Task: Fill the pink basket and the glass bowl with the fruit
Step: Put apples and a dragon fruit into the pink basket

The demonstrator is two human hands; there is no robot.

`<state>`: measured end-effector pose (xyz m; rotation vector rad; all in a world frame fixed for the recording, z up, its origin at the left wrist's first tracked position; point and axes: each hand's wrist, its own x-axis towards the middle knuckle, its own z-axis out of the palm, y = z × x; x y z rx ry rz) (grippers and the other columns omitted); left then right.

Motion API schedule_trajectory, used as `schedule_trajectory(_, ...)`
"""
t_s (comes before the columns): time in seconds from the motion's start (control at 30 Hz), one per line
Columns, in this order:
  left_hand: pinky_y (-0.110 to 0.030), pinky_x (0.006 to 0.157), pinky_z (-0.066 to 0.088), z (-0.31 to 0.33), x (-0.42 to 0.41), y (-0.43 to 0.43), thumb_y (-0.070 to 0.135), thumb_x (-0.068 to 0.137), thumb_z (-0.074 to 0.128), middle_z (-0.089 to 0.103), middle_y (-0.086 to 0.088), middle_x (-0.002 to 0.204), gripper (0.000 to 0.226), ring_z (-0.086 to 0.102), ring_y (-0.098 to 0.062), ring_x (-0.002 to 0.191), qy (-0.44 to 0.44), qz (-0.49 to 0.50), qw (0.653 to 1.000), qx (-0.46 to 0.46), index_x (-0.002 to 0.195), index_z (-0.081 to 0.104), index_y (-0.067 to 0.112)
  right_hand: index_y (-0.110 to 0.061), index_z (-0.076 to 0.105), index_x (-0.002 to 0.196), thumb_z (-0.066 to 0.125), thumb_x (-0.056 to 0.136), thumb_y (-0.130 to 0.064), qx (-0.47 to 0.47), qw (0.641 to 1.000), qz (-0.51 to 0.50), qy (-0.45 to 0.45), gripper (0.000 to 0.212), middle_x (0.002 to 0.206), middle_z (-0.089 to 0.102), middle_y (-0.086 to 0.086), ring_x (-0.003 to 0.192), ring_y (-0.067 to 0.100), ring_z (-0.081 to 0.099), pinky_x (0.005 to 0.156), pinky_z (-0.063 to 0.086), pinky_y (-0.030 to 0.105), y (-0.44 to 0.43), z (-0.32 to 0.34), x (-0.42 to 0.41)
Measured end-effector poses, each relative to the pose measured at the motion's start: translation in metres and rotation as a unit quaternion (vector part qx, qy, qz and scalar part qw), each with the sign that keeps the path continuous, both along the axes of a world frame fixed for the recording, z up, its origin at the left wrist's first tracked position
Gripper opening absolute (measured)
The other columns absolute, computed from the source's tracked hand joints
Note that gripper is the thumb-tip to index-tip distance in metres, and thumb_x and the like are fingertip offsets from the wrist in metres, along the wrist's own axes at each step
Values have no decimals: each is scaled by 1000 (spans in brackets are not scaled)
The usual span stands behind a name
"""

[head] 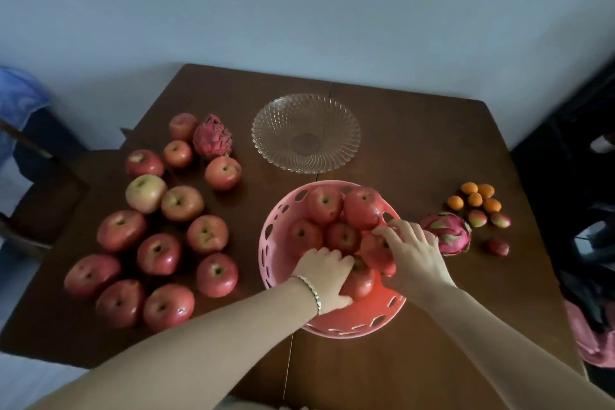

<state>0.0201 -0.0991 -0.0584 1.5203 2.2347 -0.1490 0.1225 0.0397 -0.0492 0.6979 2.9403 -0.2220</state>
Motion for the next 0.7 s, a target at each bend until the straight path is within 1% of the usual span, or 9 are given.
schedule_trajectory(0.07,-40,94,38,-6,5,7,49,79,61,56,-9,121,61,54,-30,110,-4,25,1000,-2,126,41,16,-25,50,129,78,55,-21,-2,1000,0,-8,79,135,47,6,125,31,42,101,34,49,0,3,-1)
schedule_trajectory(0.13,-40,95,36,-9,7,16,50,78,60,59,-6,119,60,56,-29,110,-47,100,994,-3,125,40,18,-26,46,132,76,59,-23,-10,1000,-1,-16,79,139,42,3,129,29,37,105,30,47,0,6,-1)
schedule_trajectory(0.2,-42,98,33,-12,12,24,49,78,58,61,-3,116,58,56,-28,110,-86,173,981,-11,125,39,21,-26,45,133,76,60,-22,-13,1000,-2,-12,79,139,42,3,130,30,37,105,30,46,0,6,-1)
schedule_trajectory(0.27,-42,99,32,-15,14,29,47,75,60,60,-2,116,60,56,-26,110,-94,211,973,-7,126,40,21,-27,43,134,74,62,-23,-17,1000,2,-13,78,140,40,3,131,29,35,106,28,45,0,8,-1)
schedule_trajectory(0.37,-40,97,34,-19,17,28,41,66,72,54,-2,121,75,55,-25,112,-79,195,977,-5,128,37,18,-29,39,137,71,67,-25,-24,999,1,-29,77,142,36,0,133,25,31,109,25,42,2,11,-2)
schedule_trajectory(0.43,-37,95,37,-23,17,22,38,64,76,50,-3,124,76,52,-25,113,-60,162,985,10,127,39,17,-29,39,136,71,66,-26,-30,999,-4,-23,77,142,37,0,133,24,31,109,26,41,3,11,-1)
schedule_trajectory(0.5,-35,94,38,-27,18,18,35,66,74,47,-3,126,75,49,-25,113,-53,138,988,36,130,38,17,-29,39,136,71,66,-26,-33,999,-6,-15,77,141,37,-1,132,23,31,108,26,40,4,11,-1)
schedule_trajectory(0.6,-32,92,38,-32,19,14,32,71,71,45,-3,128,74,47,-24,113,-70,148,984,64,135,36,19,-28,40,136,71,66,-26,-29,1000,-2,-5,76,140,38,0,131,25,32,107,28,41,5,9,-1)
schedule_trajectory(0.7,-32,89,40,-33,19,12,30,72,70,42,0,130,70,47,-22,113,-78,141,983,84,134,38,22,-26,46,134,73,65,-24,-33,999,10,4,74,138,42,4,129,28,36,104,30,44,5,5,1)
